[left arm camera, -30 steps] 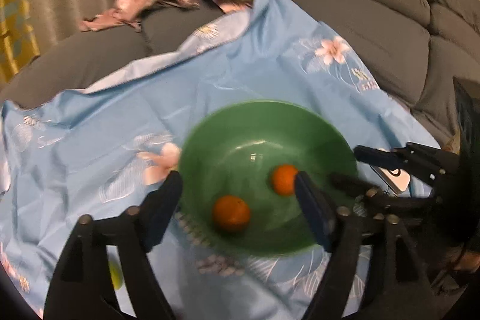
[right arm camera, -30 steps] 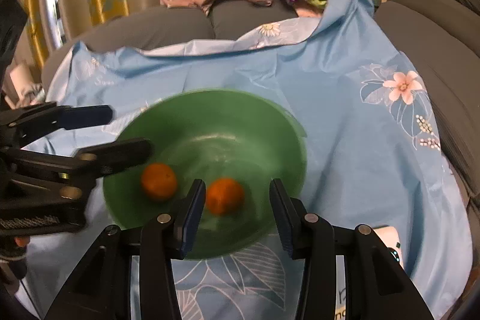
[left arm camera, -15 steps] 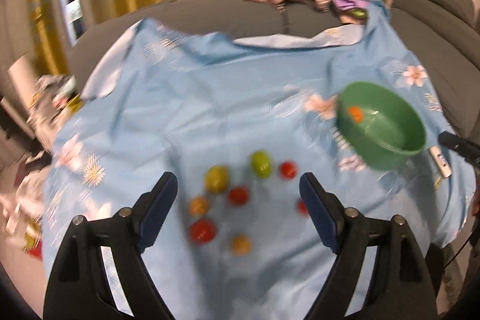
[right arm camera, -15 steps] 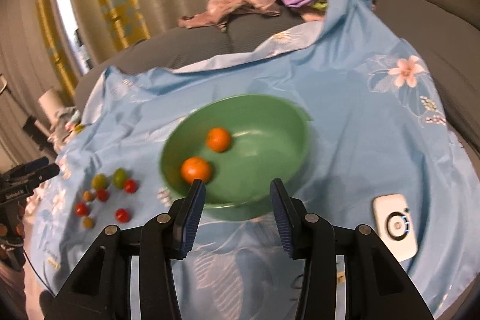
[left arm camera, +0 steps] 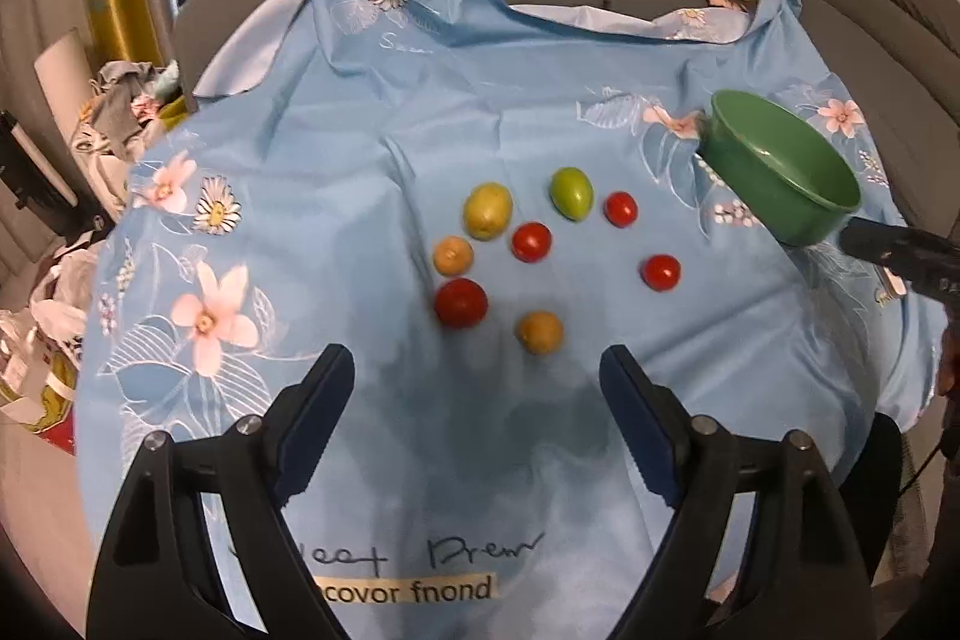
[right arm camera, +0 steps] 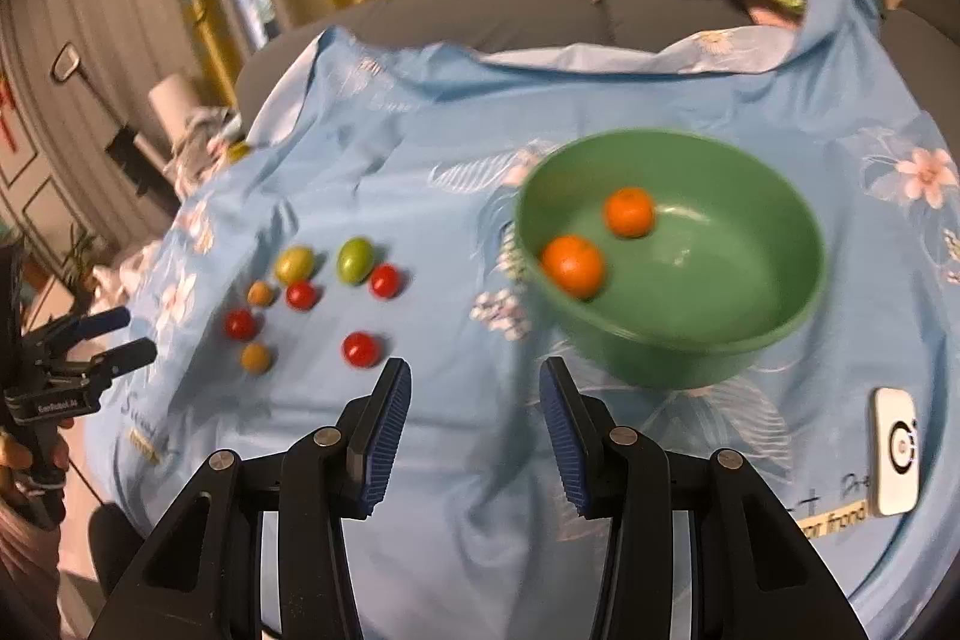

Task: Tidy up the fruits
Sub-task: 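Move both tools back toward the remaining fruits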

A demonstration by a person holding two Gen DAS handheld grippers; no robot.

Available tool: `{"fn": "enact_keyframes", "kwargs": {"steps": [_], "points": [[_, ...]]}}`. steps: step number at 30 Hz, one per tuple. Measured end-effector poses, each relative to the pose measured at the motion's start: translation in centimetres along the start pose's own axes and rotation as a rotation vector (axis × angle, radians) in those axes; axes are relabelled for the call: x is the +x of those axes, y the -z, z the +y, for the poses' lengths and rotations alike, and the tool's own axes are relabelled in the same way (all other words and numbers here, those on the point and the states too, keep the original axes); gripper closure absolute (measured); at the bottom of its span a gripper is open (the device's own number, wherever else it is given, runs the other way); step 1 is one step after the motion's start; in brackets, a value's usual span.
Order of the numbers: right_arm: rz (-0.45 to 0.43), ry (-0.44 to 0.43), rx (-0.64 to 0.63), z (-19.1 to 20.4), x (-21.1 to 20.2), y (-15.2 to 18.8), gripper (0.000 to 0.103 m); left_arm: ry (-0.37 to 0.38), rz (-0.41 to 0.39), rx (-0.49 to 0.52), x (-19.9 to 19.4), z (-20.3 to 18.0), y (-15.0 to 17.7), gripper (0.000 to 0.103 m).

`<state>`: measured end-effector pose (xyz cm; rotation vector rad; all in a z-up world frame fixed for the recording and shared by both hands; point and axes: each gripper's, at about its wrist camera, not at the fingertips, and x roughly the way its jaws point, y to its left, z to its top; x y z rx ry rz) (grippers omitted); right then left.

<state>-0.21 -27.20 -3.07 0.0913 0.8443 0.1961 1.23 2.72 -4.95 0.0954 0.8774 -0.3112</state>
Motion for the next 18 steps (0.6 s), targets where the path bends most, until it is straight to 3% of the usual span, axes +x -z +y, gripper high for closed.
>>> {"fn": "enact_keyframes", "kwargs": {"steps": [5,13,18], "points": [[0.054,-0.028,-0.046,1.9,1.6,0.4,0.058,0.081,0.005,0.009,0.8,-0.6,0.3,0.021],[0.099,-0.064,-0.094,3.9,3.7,0.3,0.058,0.148,0.018,-0.027,2.5,-0.1,-0.3,0.03],[0.113,-0.161,-0.124,5.6,4.9,0.2,0.058,0.163,0.017,-0.037,3.3,0.8,-0.8,0.037]]}}
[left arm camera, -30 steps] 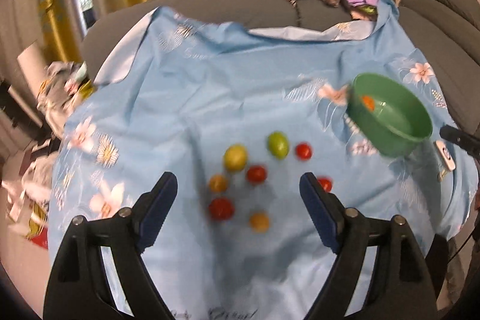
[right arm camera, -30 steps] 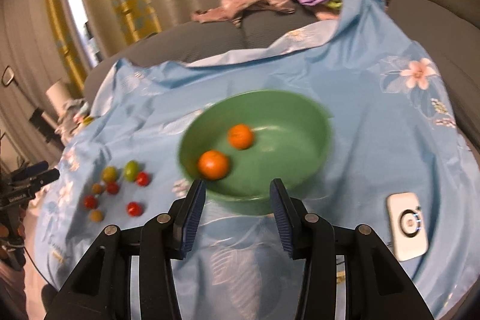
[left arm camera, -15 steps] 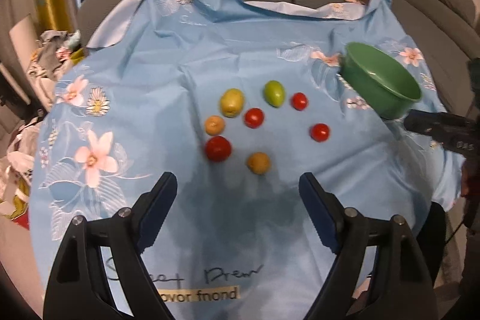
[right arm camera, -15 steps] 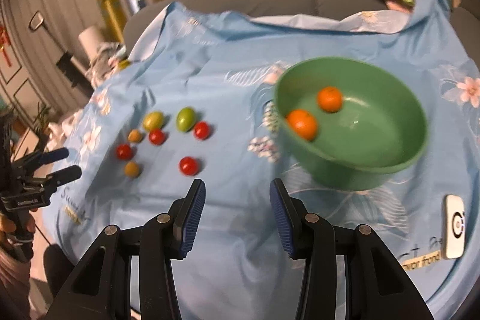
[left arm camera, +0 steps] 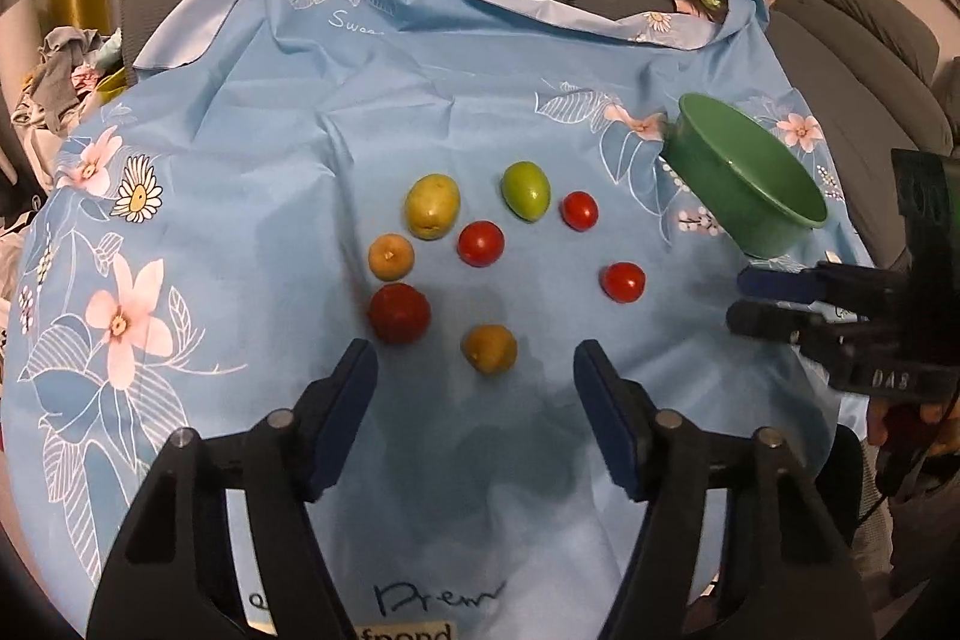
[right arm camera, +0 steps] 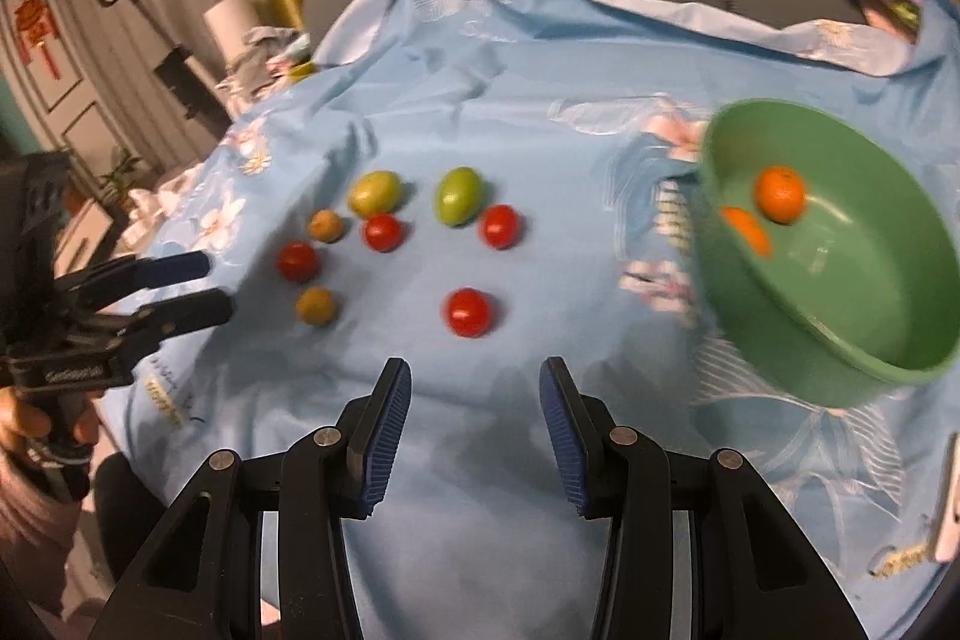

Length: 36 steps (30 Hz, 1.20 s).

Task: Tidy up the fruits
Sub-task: 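Move both tools back toward the remaining fruits, then grasp a kumquat with the left gripper while the right gripper grasps another kumquat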

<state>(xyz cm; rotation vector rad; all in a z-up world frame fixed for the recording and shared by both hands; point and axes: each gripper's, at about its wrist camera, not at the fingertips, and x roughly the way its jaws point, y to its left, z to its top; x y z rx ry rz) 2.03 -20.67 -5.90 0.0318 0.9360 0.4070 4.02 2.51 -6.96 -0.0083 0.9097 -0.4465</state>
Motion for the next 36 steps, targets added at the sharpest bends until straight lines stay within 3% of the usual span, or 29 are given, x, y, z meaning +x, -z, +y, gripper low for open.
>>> {"fn": "enact_keyframes", "kwargs": {"steps": [4,7,11,19,21,25,30,36], "points": [[0.026,-0.107,-0.059,2.4,2.3,-0.6,0.058,-0.004,-0.001,0.013,0.7,0.7,-0.8,0.039],[0.033,-0.136,-0.111,4.4,4.3,-1.2,0.058,-0.007,-0.008,0.029,1.2,1.5,-1.6,0.041],[0.064,-0.145,-0.16,6.3,7.4,-2.3,0.058,0.003,-0.006,0.074,1.9,2.1,-2.6,0.049],[0.127,-0.098,-0.211,7.6,10.8,-2.7,0.061,-0.005,0.074,0.198,4.5,3.2,-4.1,0.051],[0.118,-0.097,-0.208,7.4,10.7,-2.6,0.076,-0.01,0.093,0.216,5.2,3.3,-4.4,0.053],[0.11,-0.103,-0.158,6.0,10.3,-2.4,0.076,-0.018,0.123,0.257,6.7,2.9,-5.1,0.063],[0.1,-0.113,-0.146,5.4,9.7,-2.1,0.076,-0.058,0.183,0.288,8.6,2.5,-5.6,0.065],[0.083,-0.14,-0.12,4.7,9.2,-2.2,0.076,-0.141,0.273,0.304,10.2,2.3,-6.0,0.077]]}}
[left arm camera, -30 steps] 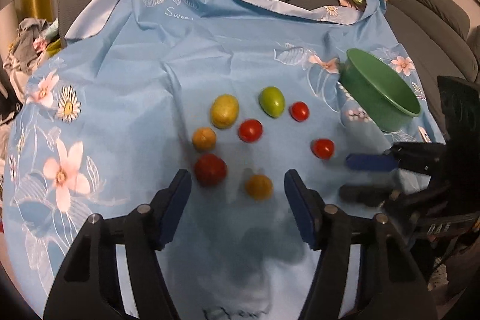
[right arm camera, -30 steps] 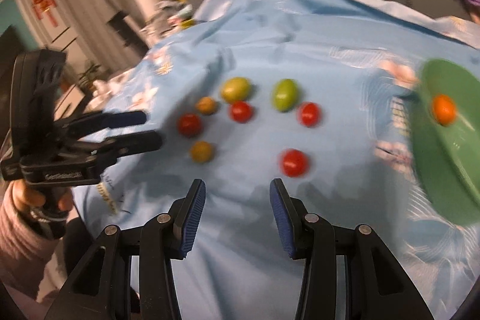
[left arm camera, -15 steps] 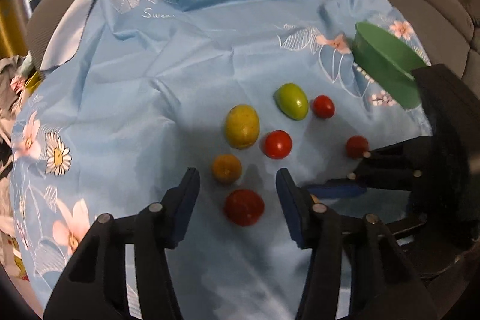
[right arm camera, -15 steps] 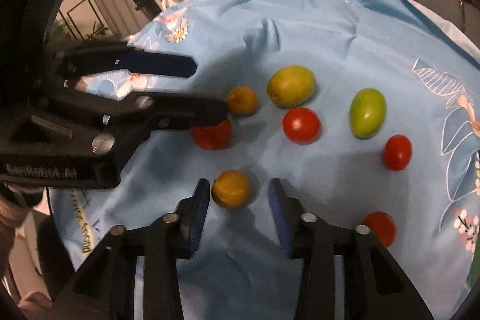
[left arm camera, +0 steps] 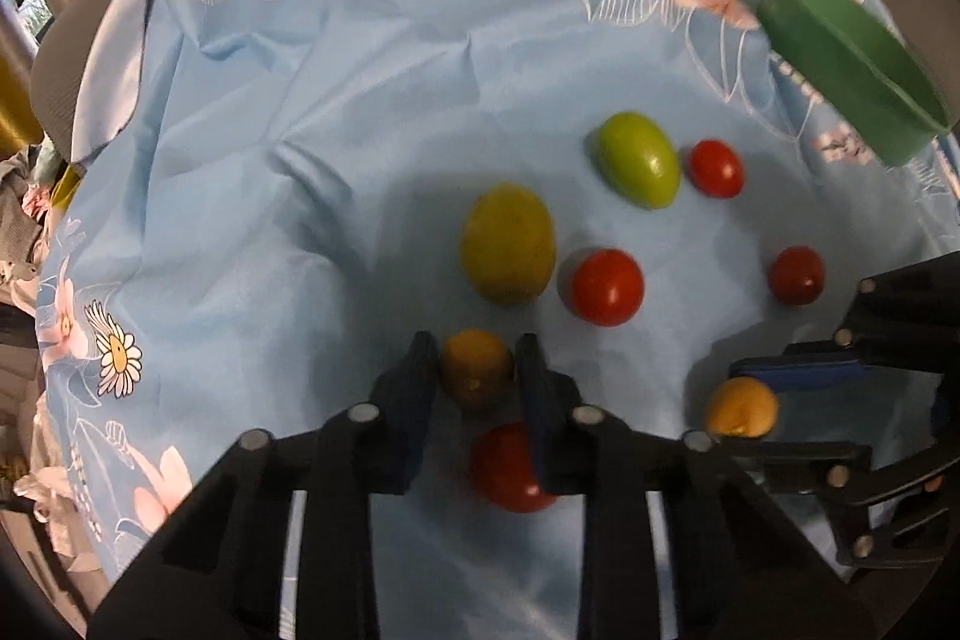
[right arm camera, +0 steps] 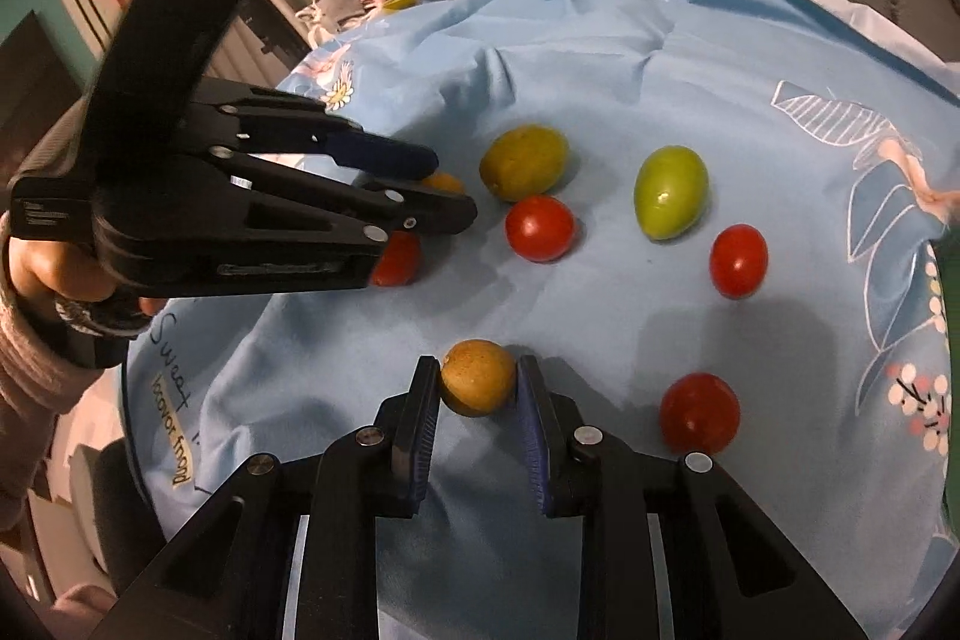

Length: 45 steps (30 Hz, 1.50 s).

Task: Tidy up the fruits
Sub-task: 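Grasp a kumquat with the left gripper while the right gripper grasps another kumquat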

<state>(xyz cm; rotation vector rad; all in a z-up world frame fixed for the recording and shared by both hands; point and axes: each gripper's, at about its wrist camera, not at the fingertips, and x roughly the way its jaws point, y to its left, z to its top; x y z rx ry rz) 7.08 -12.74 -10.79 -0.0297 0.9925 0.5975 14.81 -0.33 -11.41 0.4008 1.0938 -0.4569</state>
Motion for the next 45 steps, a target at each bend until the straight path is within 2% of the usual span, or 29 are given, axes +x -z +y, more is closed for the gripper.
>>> {"fn": "enact_keyframes", "kwargs": {"steps": [3,6,9,15,25,45], "points": [[-0.011,-0.008,0.009,-0.3,-0.3,0.0,0.076,0.003,0.041,0.01,0.7,-0.2,-0.1,0.077],[-0.02,-0.013,0.018,-0.6,-0.6,0.2,0.076,0.016,0.04,-0.01,0.6,0.1,-0.2,0.077],[-0.029,-0.014,0.029,-1.0,-1.0,0.6,0.076,0.01,0.02,-0.016,0.4,0.0,0.0,0.077],[-0.052,0.002,0.052,-1.6,-2.4,0.8,0.076,0.054,-0.055,-0.068,-1.8,-1.1,0.9,0.077],[-0.117,0.059,0.092,-2.4,-6.4,2.1,0.076,0.046,-0.165,-0.105,-6.4,-6.1,1.1,0.077],[-0.259,0.149,0.181,-4.9,-13.8,4.7,0.076,0.077,-0.236,-0.078,-10.6,-11.9,0.6,0.076]]}}
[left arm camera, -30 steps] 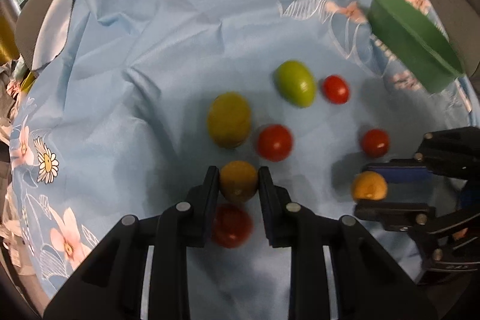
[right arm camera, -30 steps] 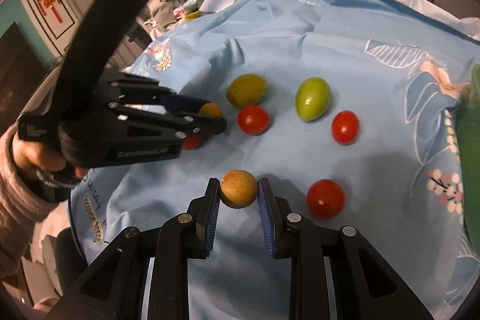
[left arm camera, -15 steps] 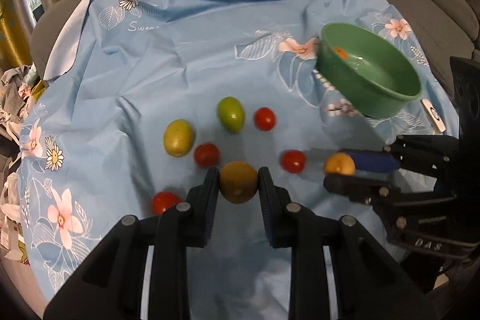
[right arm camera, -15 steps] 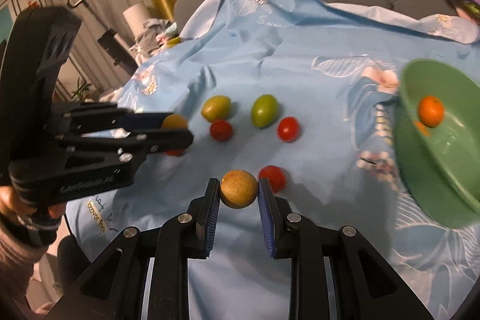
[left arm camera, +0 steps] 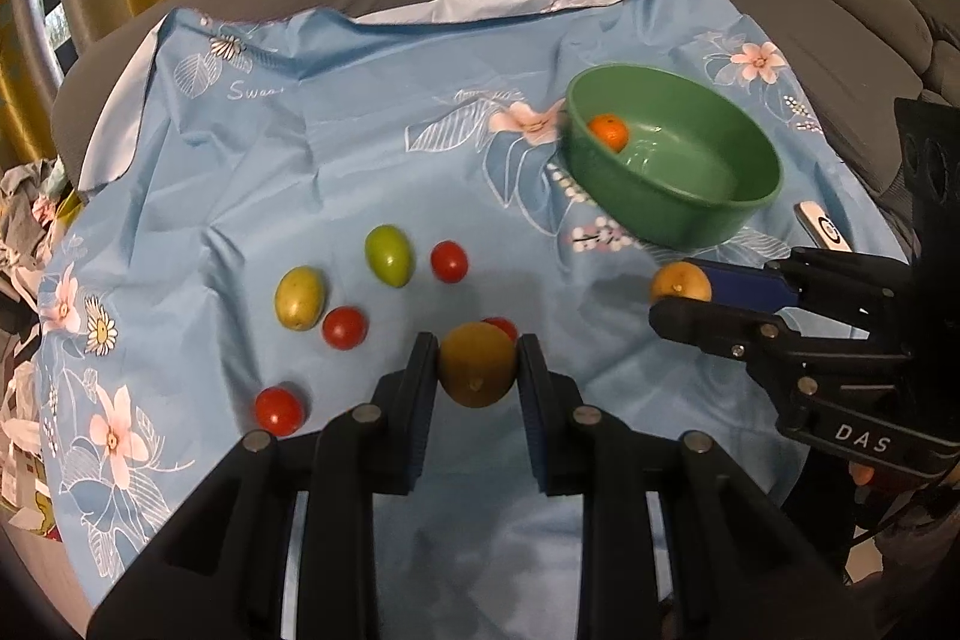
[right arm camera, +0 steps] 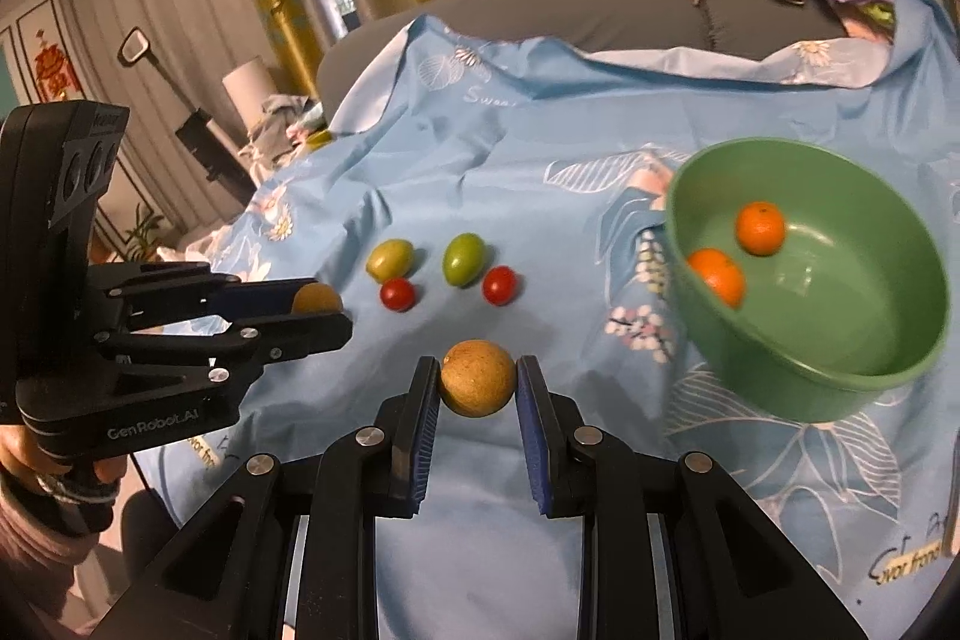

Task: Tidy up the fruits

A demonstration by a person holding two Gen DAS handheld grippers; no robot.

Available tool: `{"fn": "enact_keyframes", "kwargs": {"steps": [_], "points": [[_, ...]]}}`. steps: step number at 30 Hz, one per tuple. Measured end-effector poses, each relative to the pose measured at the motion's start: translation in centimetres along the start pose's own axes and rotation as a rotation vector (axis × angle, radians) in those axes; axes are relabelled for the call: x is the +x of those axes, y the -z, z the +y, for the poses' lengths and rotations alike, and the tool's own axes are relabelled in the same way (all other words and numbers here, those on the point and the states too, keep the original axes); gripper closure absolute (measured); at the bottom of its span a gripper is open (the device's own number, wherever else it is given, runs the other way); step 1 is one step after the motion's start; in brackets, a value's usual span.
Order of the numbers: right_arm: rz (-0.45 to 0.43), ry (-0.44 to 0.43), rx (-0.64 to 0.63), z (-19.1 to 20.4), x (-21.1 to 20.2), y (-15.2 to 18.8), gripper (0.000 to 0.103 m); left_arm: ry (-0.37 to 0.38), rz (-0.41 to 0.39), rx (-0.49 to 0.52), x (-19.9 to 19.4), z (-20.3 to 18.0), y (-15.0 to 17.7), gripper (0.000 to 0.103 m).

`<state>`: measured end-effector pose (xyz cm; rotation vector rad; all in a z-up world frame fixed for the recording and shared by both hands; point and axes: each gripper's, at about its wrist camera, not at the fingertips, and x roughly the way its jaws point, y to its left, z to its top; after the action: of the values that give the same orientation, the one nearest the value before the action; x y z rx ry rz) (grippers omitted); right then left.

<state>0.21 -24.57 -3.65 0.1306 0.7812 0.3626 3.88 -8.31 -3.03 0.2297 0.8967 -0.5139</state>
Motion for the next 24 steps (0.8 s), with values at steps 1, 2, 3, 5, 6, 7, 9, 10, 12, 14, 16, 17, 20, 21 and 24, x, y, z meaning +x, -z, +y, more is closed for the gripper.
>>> {"fn": "enact_keyframes", "kwargs": {"steps": [1,2,3,5,6,7,9,10,12,14,16,17,20,21,24], "points": [[-0.005,0.004,0.005,-0.2,-0.2,0.0,0.076,-0.002,-0.004,0.003,-0.1,-0.2,-0.2,0.076],[-0.012,0.008,0.011,-0.4,-0.4,0.1,0.076,-0.001,-0.007,0.007,-0.1,-0.4,-0.4,0.077],[-0.017,0.01,0.015,-0.6,-0.6,0.1,0.076,0.001,-0.011,0.009,-0.2,-0.5,-0.6,0.077],[-0.028,0.016,0.024,-1.1,-1.0,0.1,0.076,0.007,-0.021,0.016,-0.3,-0.9,-1.0,0.077],[-0.034,0.019,0.026,-1.3,-1.2,0.1,0.076,0.013,-0.029,0.02,-0.4,-1.1,-1.2,0.077],[-0.041,0.024,0.032,-1.6,-1.4,0.1,0.076,0.016,-0.032,0.024,-0.3,-1.3,-1.4,0.077],[-0.05,0.028,0.041,-2.0,-1.7,0.0,0.076,0.02,-0.04,0.032,-0.1,-1.6,-1.8,0.077],[-0.054,0.032,0.049,-2.3,-1.7,0.0,0.076,0.02,-0.034,0.026,0.2,-1.5,-1.9,0.077],[-0.056,0.034,0.059,-2.6,-1.8,0.2,0.076,0.02,-0.023,0.014,0.8,-1.0,-1.8,0.076],[-0.053,0.035,0.064,-3.0,-1.7,0.3,0.076,0.007,-0.022,0.005,1.3,-0.2,-1.5,0.076],[-0.048,0.03,0.066,-3.1,-1.5,0.3,0.076,0.019,0.016,-0.012,2.6,0.8,-0.7,0.075],[-0.045,0.025,0.067,-3.2,-1.3,0.3,0.076,0.02,0.034,-0.014,3.1,1.0,-0.4,0.073],[-0.028,0.009,0.067,-3.0,-0.4,0.4,0.076,0.012,0.08,-0.046,4.9,2.3,1.1,0.061],[-0.022,0.004,0.063,-2.9,-0.1,0.5,0.076,0.016,0.086,-0.056,5.3,2.6,1.4,0.06],[-0.001,-0.009,0.057,-2.6,0.8,0.6,0.076,-0.021,0.099,-0.059,6.9,3.6,2.0,0.06]]}}
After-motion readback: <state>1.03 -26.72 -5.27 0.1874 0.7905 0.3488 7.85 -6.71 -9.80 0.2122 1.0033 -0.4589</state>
